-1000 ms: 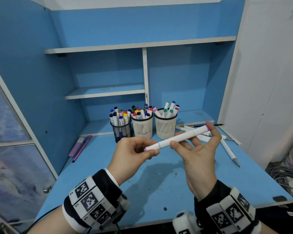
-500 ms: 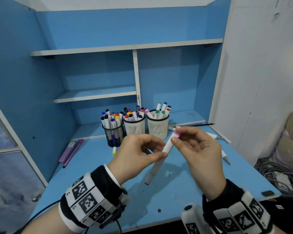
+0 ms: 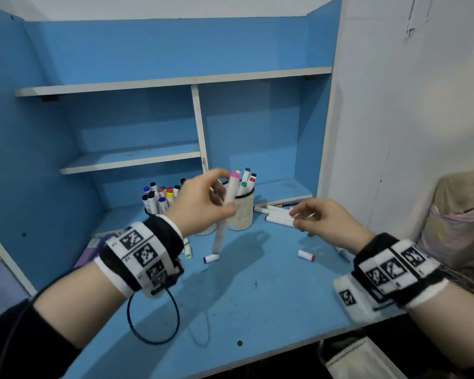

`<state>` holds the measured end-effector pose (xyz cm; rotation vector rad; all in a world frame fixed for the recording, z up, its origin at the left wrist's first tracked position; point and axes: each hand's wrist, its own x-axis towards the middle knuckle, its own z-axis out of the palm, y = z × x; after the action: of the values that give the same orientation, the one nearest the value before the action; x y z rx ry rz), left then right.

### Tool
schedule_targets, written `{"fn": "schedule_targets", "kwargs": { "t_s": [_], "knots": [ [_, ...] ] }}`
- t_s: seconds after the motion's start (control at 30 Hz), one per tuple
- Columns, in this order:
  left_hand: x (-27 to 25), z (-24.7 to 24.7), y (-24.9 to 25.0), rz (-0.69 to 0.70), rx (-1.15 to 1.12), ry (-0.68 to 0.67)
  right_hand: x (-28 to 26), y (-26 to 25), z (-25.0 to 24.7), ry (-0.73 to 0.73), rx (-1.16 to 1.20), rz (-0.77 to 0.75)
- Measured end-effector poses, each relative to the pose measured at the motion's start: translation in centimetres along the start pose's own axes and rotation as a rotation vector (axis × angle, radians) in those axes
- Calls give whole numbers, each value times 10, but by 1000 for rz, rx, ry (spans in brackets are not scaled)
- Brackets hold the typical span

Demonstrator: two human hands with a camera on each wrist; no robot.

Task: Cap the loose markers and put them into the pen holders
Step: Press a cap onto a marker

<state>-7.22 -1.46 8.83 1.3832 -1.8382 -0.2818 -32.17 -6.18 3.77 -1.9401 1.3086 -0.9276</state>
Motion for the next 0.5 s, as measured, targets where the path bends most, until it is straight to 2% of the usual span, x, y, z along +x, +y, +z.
{"fn": "schedule_targets", "kwargs": {
  "t_s": [0.13, 0.27, 0.37, 0.5],
  "knots": [
    [34, -12, -3, -26, -25, 125, 32, 45, -24, -108, -538, 162],
    [61, -14, -8, -36, -60, 241, 41, 65, -35, -343, -882, 311],
    [75, -10, -11, -12, -60, 319, 45, 67, -40, -446, -960, 377],
    [87, 0, -22, -3, -52, 334, 50, 72, -39, -437, -931, 415]
  ]
}}
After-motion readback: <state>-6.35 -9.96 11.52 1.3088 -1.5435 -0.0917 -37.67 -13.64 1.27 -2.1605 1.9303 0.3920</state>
